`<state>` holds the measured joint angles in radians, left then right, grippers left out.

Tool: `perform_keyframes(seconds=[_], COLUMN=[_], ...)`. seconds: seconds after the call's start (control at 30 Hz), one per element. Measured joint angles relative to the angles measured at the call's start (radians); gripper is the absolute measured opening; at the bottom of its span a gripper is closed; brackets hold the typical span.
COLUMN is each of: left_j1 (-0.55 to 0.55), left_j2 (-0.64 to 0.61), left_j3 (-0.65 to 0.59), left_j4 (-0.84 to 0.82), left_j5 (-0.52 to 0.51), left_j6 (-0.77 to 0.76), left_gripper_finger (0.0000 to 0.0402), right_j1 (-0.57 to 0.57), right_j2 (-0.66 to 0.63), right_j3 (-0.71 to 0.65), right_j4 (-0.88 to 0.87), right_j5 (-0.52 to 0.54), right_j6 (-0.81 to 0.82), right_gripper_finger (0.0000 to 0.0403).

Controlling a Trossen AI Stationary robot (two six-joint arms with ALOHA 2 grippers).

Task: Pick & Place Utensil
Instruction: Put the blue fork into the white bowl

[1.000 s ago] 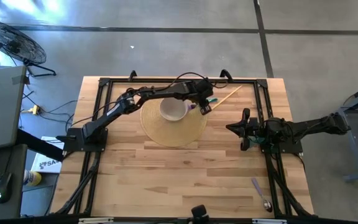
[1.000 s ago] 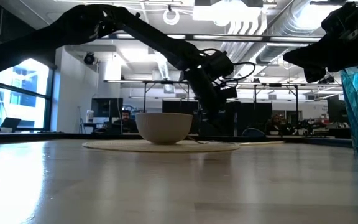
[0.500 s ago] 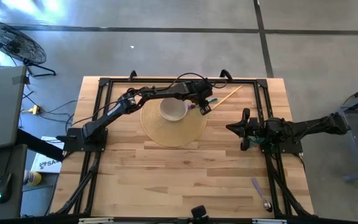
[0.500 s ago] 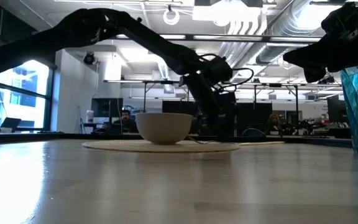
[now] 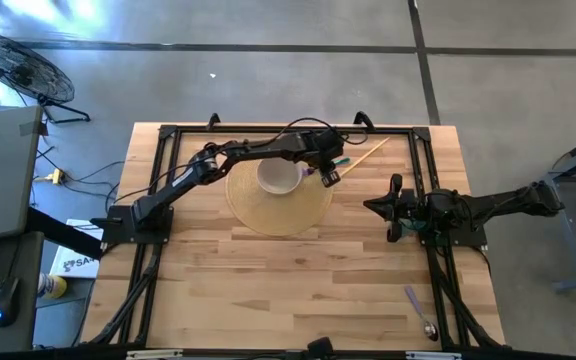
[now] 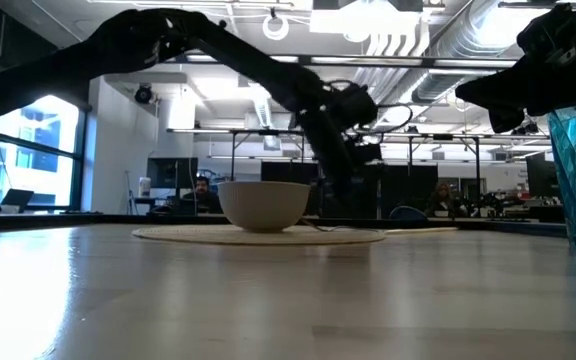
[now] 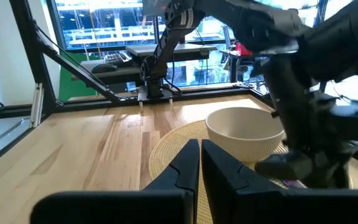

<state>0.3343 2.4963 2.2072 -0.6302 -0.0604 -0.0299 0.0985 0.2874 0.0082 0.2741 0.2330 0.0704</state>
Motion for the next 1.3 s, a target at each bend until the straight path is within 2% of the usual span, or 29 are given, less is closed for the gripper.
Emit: perform_keyframes(seconds=[0.13, 0.23, 0.57, 0.77, 1.0, 1.3], left_j1=[-0.012, -0.015, -0.007, -0.007, -0.009, -0.015], left_j2=[-0.004, -0.004, 0.012, 0.012, 0.012, 0.012], left_j3=[0.085, 0.088, 0.043, 0.039, 0.039, 0.039], left_j4=[-0.209, -0.273, -0.198, -0.232, -0.253, -0.249], left_j5=[-0.035, -0.051, -0.069, -0.084, -0.022, -0.041], left_j6=[-0.001, -0.006, -0.063, -0.082, -0.065, -0.069], left_gripper_finger=[0.0083, 0.0083, 0.0083, 0.0083, 0.0083, 0.0083], right_j1=[0.0, 0.0, 0.0, 0.0, 0.0, 0.0], right_j2=[0.0, 0.0, 0.0, 0.0, 0.0, 0.0], right_j3=[0.0, 0.0, 0.0, 0.0, 0.0, 0.0], right_j4=[0.0, 0.0, 0.0, 0.0, 0.0, 0.0], right_j5=[0.0, 0.0, 0.0, 0.0, 0.0, 0.0], right_j6=[0.0, 0.0, 0.0, 0.0, 0.0, 0.0], right_gripper_finger=[0.0012, 0.0012, 0.0012, 0.0012, 0.0012, 0.0012])
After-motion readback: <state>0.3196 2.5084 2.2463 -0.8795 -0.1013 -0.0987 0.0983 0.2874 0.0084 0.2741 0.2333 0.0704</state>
